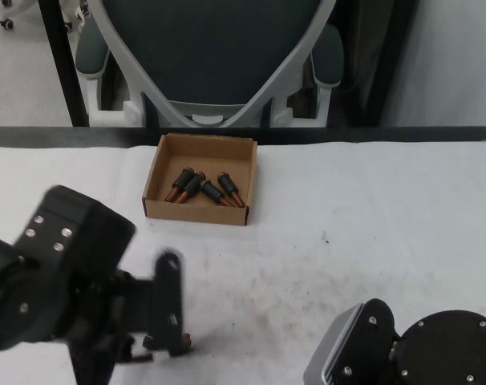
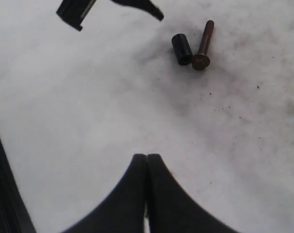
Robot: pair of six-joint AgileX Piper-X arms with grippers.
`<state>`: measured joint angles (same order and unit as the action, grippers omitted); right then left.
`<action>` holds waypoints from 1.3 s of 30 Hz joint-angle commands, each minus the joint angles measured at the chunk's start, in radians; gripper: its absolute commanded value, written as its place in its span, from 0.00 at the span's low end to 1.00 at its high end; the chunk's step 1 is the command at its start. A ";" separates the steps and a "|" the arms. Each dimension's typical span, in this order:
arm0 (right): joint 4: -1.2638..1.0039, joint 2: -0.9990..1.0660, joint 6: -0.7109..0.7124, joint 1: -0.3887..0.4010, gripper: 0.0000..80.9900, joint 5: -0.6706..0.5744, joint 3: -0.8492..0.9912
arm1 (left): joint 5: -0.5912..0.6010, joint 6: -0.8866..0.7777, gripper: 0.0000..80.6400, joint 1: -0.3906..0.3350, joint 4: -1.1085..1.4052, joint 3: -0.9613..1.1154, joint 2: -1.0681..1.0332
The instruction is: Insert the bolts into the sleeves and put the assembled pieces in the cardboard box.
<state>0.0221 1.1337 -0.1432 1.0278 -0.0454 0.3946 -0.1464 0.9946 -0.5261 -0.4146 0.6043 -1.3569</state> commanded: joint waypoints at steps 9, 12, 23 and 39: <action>-0.013 -0.009 -0.008 0.003 0.00 0.003 -0.011 | 0.100 0.264 0.50 -0.105 0.009 0.023 0.011; -0.013 -0.009 -0.008 0.003 0.00 0.003 -0.011 | 0.087 0.264 0.50 -0.101 0.009 0.023 0.011; -0.013 -0.009 -0.008 0.003 0.00 0.003 -0.011 | 0.087 0.264 0.50 -0.101 0.016 0.023 0.011; -0.013 -0.009 -0.008 0.003 0.00 0.034 -0.010 | 0.081 0.264 0.50 -0.101 0.031 0.023 0.011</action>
<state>0.0167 1.1337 -0.1432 1.0278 -0.0209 0.3831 -0.0565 1.2594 -0.6280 -0.4134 0.6076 -1.3569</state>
